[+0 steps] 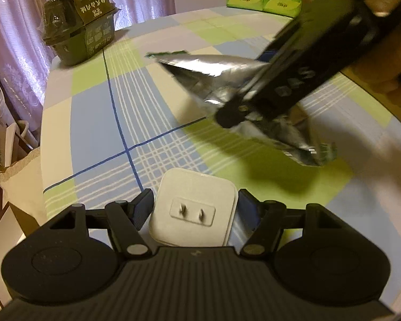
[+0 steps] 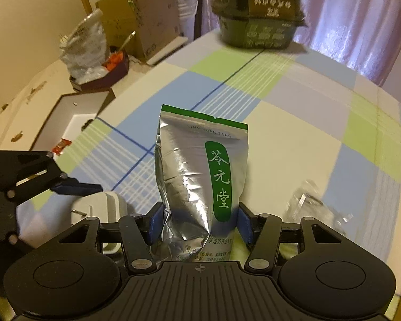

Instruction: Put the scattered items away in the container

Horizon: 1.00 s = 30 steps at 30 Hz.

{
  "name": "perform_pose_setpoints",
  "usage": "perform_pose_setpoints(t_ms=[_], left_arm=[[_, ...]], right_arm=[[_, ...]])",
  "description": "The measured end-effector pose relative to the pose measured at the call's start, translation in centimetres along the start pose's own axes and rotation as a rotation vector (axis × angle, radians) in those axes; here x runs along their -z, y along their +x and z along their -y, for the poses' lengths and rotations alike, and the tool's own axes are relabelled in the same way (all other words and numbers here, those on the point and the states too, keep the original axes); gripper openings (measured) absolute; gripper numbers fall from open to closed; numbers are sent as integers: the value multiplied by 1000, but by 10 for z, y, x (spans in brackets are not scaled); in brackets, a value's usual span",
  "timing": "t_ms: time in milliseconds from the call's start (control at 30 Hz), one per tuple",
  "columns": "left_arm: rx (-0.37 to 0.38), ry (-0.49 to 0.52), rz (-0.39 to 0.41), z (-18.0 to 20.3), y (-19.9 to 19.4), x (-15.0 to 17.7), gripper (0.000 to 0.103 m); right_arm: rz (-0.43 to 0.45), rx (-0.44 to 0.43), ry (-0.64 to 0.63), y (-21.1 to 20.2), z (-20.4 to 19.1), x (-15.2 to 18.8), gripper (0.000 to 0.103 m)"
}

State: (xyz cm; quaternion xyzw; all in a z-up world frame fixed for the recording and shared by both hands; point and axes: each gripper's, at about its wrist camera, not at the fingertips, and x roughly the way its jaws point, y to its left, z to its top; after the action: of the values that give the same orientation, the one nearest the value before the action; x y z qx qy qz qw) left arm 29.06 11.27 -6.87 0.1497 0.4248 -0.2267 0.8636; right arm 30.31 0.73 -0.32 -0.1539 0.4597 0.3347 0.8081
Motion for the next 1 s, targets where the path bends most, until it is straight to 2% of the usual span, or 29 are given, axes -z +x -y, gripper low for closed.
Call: perform_pose_setpoints(t_ms=[100, 233, 500, 700, 1000], left_arm=[[4, -7, 17, 12, -14, 0, 64], [11, 9, 18, 34, -24, 2, 63], [88, 32, 21, 91, -32, 12, 62], [61, 44, 27, 122, -36, 16, 62], [-13, -63, 9, 132, -31, 25, 63]], right_arm=[[11, 3, 5, -27, -1, 19, 58], [-2, 34, 14, -57, 6, 60, 58], [-42, 87, 94, -92, 23, 144, 58], [-25, 106, 132, -108, 26, 173, 58], [3, 103, 175, -110, 33, 197, 58]])
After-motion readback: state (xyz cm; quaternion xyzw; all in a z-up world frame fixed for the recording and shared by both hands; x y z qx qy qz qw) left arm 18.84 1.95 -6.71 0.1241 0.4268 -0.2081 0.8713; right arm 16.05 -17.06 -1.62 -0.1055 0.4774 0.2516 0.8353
